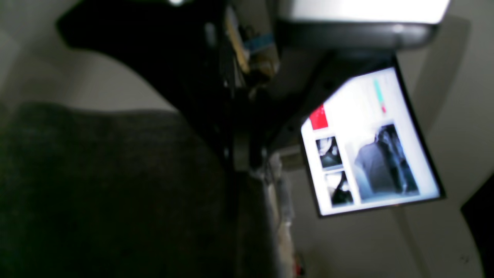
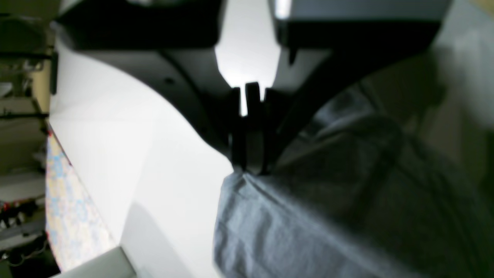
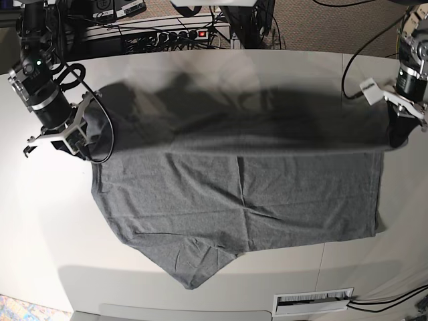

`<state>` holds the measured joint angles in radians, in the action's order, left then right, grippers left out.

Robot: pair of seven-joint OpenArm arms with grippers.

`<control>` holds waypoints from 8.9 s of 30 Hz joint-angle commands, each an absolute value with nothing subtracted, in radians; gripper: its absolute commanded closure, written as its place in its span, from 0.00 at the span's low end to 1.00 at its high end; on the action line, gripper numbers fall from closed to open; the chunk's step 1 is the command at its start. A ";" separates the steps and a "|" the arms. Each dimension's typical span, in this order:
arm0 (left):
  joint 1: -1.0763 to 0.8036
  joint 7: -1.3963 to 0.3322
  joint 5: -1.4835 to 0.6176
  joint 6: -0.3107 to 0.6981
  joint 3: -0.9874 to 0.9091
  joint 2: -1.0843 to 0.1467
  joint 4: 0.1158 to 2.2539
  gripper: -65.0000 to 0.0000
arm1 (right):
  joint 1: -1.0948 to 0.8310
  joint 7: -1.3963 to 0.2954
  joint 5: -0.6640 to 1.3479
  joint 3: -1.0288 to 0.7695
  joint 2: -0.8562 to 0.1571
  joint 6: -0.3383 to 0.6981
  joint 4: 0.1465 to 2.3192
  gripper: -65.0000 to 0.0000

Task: Fold the T-shirt properly
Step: 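Lift the held edge and fold it over onto the shirt body, then release the fold and regrasp the folded edge with both grippers, then move the left gripper to the shirt's hem end and grasp it, then grasp the sleeve end with the right gripper and lift it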

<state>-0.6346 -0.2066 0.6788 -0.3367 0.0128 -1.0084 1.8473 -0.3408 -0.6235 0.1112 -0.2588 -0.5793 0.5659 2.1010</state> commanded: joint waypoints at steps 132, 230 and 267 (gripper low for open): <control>-0.632 0.015 0.078 0.505 -0.006 -0.992 1.712 1.00 | -0.294 -0.810 0.138 -0.009 -0.576 0.658 1.897 1.00; 0.416 0.113 -0.186 0.689 0.036 -0.617 0.786 1.00 | -0.058 -0.803 -0.028 -0.089 -0.379 0.477 1.884 0.78; 0.413 0.019 -0.476 0.698 0.036 -0.754 0.804 1.00 | 0.575 -0.598 0.074 0.269 -0.377 0.606 0.919 0.60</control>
